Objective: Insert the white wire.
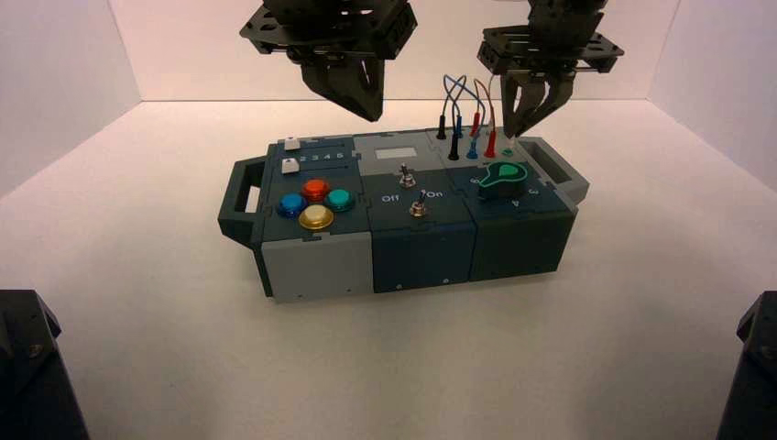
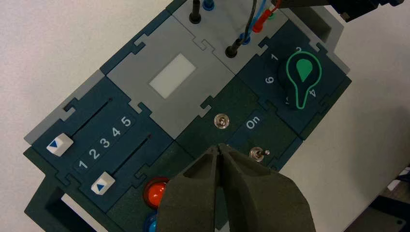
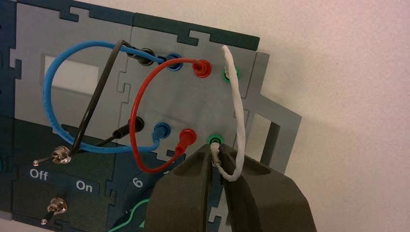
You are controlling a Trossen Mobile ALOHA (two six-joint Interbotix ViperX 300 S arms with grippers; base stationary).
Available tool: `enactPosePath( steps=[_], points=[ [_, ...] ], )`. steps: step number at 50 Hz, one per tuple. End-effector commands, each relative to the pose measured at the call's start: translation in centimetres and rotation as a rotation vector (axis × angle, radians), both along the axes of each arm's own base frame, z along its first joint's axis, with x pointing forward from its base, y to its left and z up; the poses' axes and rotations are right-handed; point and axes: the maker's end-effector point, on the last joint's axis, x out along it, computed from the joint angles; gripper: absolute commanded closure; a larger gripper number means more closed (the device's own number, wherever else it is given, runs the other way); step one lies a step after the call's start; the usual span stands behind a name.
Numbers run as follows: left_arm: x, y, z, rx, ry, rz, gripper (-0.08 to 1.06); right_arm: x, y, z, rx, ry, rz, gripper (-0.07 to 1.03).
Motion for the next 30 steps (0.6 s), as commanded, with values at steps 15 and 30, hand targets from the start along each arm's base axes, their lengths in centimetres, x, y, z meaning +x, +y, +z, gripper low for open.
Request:
enactPosePath(
  steps=[15,30],
  points=[
    [0.79,-0.75,1.45,-0.031,-0.035,-0.004,1.01,0.76,0.83,0.42,0.008,-0.026,0.013,0.99],
    [0.79,-0.75,1.45,-0.03,-0.036,-0.006,1.01,0.82,0.8,-0.04,0.003,-0.022,0.015,0.99]
  ],
)
